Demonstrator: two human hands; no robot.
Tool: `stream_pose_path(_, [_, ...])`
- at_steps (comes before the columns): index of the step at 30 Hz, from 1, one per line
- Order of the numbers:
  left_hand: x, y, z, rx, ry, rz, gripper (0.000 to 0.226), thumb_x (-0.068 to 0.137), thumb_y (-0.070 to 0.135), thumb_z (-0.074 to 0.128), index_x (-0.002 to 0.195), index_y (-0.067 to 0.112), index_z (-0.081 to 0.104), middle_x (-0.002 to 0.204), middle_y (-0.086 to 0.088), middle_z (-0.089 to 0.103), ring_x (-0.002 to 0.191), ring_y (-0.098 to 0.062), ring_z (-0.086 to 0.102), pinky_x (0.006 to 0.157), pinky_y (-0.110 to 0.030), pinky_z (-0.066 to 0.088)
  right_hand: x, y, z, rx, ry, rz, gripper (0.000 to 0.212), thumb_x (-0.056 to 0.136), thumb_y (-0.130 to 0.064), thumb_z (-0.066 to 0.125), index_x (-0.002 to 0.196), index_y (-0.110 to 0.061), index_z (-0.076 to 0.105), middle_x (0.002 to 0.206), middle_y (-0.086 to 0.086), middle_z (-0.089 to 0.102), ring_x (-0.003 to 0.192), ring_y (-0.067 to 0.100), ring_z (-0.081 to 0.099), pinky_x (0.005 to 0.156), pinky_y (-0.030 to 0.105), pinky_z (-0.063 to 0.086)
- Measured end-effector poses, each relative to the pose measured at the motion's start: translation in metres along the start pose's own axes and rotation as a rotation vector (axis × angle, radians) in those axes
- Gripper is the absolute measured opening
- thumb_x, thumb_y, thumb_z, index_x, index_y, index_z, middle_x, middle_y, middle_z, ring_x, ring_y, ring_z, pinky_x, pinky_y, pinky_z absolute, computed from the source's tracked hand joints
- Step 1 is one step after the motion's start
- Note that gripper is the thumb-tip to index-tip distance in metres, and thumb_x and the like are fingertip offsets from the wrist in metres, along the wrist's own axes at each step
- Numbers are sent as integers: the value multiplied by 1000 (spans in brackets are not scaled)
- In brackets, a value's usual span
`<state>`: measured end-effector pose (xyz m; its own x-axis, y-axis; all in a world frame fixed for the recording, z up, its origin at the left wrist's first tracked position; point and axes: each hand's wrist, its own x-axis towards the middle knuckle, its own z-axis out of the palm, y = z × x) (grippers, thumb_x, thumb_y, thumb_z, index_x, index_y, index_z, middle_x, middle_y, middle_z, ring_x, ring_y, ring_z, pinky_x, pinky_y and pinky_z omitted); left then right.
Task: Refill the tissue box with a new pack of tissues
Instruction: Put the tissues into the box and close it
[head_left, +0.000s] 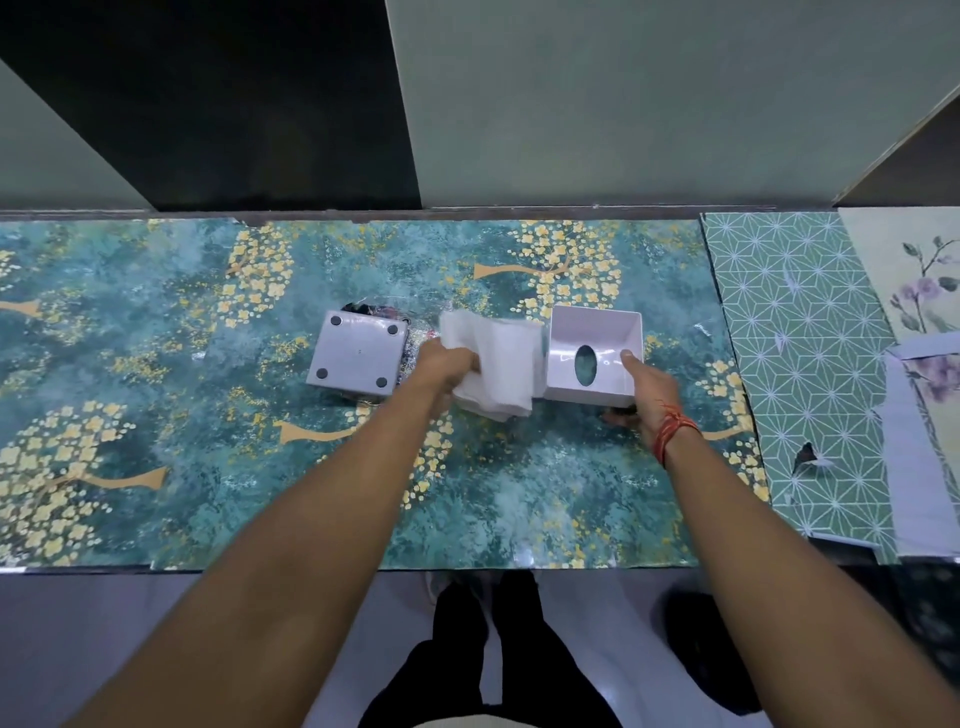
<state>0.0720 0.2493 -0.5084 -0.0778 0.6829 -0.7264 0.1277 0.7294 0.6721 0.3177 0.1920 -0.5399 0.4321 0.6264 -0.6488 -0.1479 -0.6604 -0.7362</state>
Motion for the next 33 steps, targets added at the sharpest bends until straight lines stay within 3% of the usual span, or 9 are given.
stream_pose_path(4, [-21, 18, -55, -215, -74, -58, 15, 93, 2, 52, 104, -3, 62, 83, -13, 75, 63, -23, 70, 42, -23, 53, -12, -2, 27, -109, 17, -68, 29, 90, -37, 61, 73, -13, 60, 83, 11, 62, 76, 29, 61, 69, 45, 59])
stream_pose_path(6, [-27, 16, -68, -362, -154, -65, 39, 101, 11, 42, 74, 10, 71, 58, -4, 72, 45, -17, 68, 34, -19, 47, -24, -2, 51, -269, -32, -151, 32, 94, -35, 55, 74, -12, 60, 83, 9, 62, 75, 24, 57, 65, 32, 50])
stream_pose_path(10, [-31, -1, -66, -501, -366, 22, 57, 102, 11, 37, 65, 14, 80, 71, -2, 78, 61, -16, 74, 51, -29, 60, -42, 8, 89, -533, -55, -244, 42, 96, -37, 50, 59, -18, 51, 72, 8, 57, 75, 27, 54, 60, 31, 37])
stream_pose_path(14, [-33, -22, -58, -525, -500, 18, 22, 83, 14, 64, 70, 16, 81, 75, -2, 78, 67, -17, 75, 58, -31, 62, -50, 12, 92, -797, 43, -276, 51, 90, -50, 51, 110, -6, 65, 117, 20, 63, 108, 38, 57, 88, 42, 47])
stream_pose_path(15, [-38, -24, -58, -537, -536, 31, 7, 68, 19, 79, 73, 16, 81, 78, -2, 79, 70, -18, 75, 60, -32, 62, -52, 8, 91, -775, 113, -336, 55, 89, -52, 52, 117, -6, 61, 123, 19, 58, 114, 37, 54, 93, 43, 45])
stream_pose_path(18, [-29, -35, -62, -577, -683, 65, 51, 34, 31, 98, 79, 17, 81, 85, -3, 79, 76, -21, 75, 65, -39, 63, -57, -12, 93, -360, 147, -454, 50, 92, -52, 49, 110, -8, 64, 112, 15, 62, 101, 28, 58, 94, 46, 50])
stream_pose_path(23, [-36, -31, -64, -631, -679, 106, 59, 19, 35, 100, 72, 16, 82, 79, -4, 78, 69, -22, 75, 56, -37, 61, -65, -25, 98, 282, -502, 131, 73, 76, -65, 63, 132, -18, 57, 117, 7, 64, 110, 29, 60, 89, 47, 55])
stream_pose_path(27, [-38, -26, -63, -493, -712, 106, 52, 28, 31, 99, 75, 16, 82, 80, -2, 79, 71, -19, 75, 61, -34, 62, -68, -21, 99, 458, -655, 168, 51, 87, -44, 60, 128, -14, 60, 100, 10, 70, 94, 29, 65, 94, 47, 48])
stream_pose_path(33, [-21, -34, -64, -521, -520, -13, 20, 79, 15, 68, 98, 11, 72, 90, -7, 78, 78, -23, 75, 66, -37, 63, -65, -22, 96, 372, -342, -24, 25, 85, -9, 66, 109, -2, 65, 94, 14, 70, 78, 29, 65, 61, 38, 58])
